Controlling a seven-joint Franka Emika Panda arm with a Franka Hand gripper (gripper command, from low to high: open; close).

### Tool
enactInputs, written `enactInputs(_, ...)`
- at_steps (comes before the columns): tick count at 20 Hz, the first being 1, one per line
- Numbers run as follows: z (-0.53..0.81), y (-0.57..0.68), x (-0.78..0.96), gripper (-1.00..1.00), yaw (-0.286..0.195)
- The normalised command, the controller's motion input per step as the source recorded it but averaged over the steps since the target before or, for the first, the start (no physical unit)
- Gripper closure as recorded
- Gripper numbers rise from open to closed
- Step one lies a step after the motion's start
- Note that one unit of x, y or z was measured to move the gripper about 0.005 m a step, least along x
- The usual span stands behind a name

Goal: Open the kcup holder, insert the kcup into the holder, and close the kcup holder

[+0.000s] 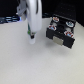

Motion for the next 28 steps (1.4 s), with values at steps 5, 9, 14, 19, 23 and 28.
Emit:
enactInputs(5, 0.57, 0.68, 0.06, 1.00, 0.012)
enactInputs(9, 0.52, 0.71, 0.03, 1.00, 0.008)
enactInputs(14, 0.43, 0.70, 0.06, 1.00, 0.015)
enactInputs(19, 0.25, 0.68, 0.04, 1.00, 0.025)
enactInputs(23, 0.14, 0.66, -0.02, 1.00, 0.028)
enactInputs(28, 0.05, 0.64, -0.06, 1.00, 0.026)
